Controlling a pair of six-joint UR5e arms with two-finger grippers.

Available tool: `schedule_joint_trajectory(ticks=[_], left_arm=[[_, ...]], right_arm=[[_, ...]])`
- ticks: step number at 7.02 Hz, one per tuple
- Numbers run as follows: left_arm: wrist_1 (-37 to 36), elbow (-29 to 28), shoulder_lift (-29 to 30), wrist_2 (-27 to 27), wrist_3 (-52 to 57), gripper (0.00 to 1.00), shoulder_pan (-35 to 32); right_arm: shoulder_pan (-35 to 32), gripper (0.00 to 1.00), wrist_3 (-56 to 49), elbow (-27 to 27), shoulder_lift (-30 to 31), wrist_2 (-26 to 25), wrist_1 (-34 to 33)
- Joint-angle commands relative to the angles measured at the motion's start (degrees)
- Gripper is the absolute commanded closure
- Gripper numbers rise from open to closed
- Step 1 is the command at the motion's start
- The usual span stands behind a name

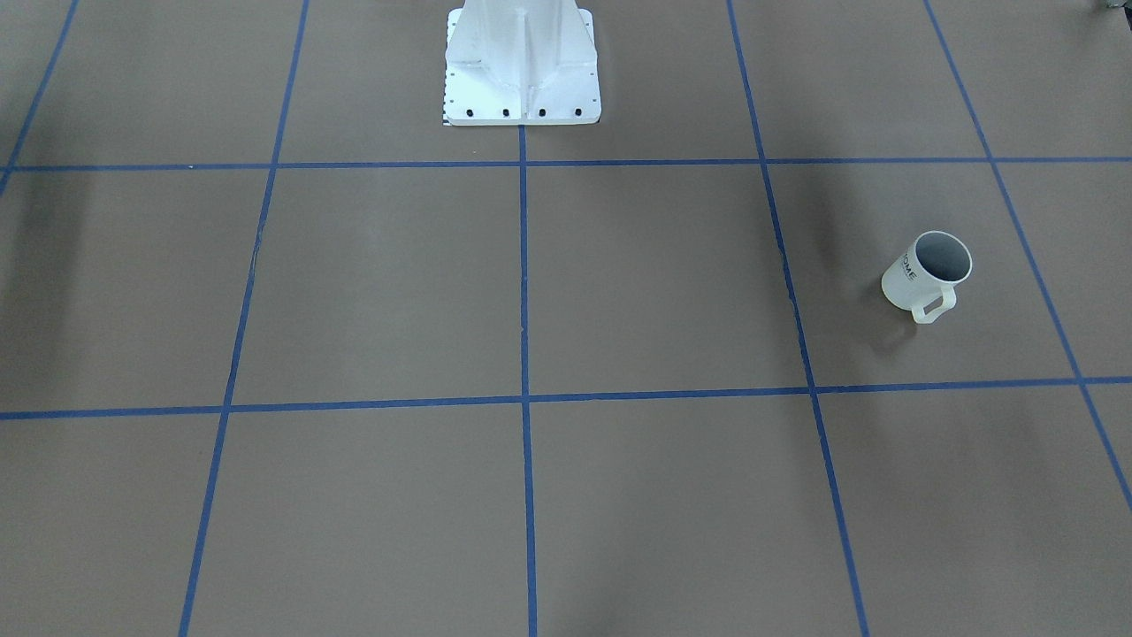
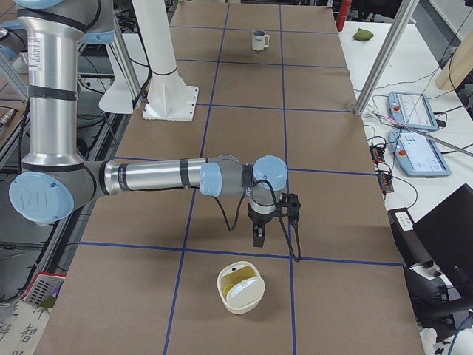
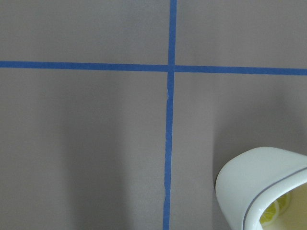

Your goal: Left arm hands cup to right arm to dump lemon

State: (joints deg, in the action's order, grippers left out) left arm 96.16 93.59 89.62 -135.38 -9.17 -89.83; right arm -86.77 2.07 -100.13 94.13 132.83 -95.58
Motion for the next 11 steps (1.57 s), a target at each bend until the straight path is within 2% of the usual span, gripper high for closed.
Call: schedule_joint_trajectory(ticks=[1,5,11], left_arm=[[-0.1,1.1,-1.0,0.1,0.3,0.0,0.3],[-3.6,1.3,-0.9,0.1,2.8,0.0,1.2],[-3.5,1.2,-1.1,-0.4,2.8,0.0,1.2]], right_arm=[[0.0,0.0,0.0,0.4,0.1,-0.3,0.7],[0.0,0.0,2.1,0.5,0.7,-0.2,2.8],[0.0,0.0,3.5,0.8,1.1,0.2,5.1]])
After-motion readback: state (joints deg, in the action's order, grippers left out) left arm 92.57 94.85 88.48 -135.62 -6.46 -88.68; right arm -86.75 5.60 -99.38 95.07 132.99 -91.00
